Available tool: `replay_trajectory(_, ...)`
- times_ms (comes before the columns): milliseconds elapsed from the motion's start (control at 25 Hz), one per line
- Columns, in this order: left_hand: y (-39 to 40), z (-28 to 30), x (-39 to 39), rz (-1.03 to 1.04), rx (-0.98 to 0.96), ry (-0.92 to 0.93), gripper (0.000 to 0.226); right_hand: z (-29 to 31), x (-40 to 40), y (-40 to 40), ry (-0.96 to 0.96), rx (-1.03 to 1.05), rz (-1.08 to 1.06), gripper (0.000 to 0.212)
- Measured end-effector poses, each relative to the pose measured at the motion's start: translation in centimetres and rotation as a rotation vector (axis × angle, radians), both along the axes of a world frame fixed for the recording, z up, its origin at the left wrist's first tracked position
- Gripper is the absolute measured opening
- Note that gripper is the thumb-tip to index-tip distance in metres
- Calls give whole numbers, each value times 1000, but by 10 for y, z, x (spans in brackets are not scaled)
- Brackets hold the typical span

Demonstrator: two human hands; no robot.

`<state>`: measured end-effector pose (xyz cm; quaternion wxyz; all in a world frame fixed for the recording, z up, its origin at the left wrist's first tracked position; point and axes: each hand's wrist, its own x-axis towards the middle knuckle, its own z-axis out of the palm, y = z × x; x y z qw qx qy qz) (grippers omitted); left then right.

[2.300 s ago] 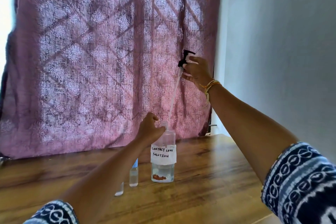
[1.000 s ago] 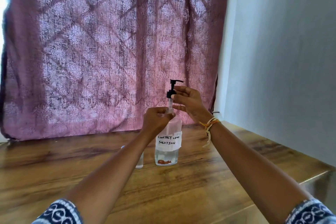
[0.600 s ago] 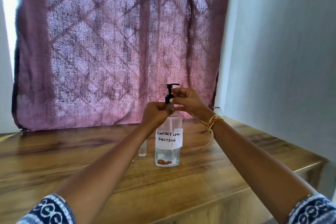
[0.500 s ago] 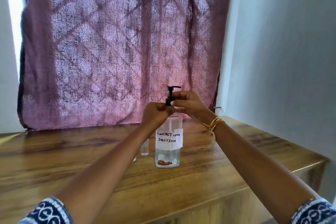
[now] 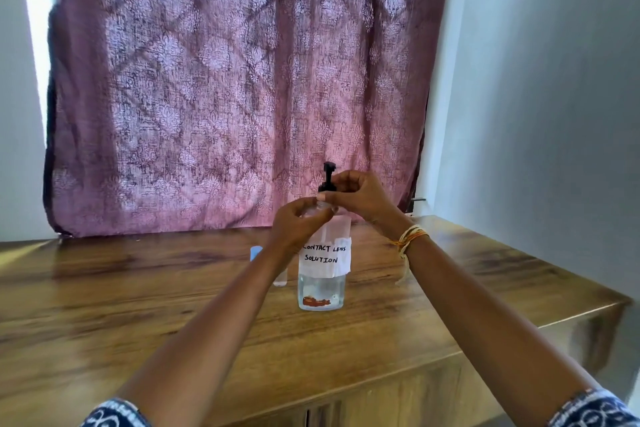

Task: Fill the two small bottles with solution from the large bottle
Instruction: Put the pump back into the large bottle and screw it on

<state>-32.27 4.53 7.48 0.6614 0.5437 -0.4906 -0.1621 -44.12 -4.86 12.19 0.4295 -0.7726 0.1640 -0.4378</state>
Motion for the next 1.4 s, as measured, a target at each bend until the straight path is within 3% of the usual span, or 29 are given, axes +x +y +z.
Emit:
replay_trajectory(80,1,-1,0,-6,7,37,21,-2,7,4,14,5,9,36)
replay_trajectory(240,3,2,0,-44,49,55,35,5,2,5,-46,196,270,37)
replay_trajectory(560,3,1,-2,-105,30,101,29,4,9,7,5,97,34,50)
replay_trajectory(800,1,-1,-1,-107,29,107,32,15,-4,2,38,293,374,50)
replay_trajectory(1040,4,2,-5,-98,23,109,21,9,2,-5,38,179,182,55)
replay_trajectory(1200,6,3,-6,-99,31,101,14,3,9,-8,25,160,247,60)
replay_trajectory(1320,5,3,-5,-87,51,107,18,8,-2,-11,20,301,488,55)
replay_trajectory(1400,6,4,-7,-83,58,109,17,9,-7,-16,40,234,449,40)
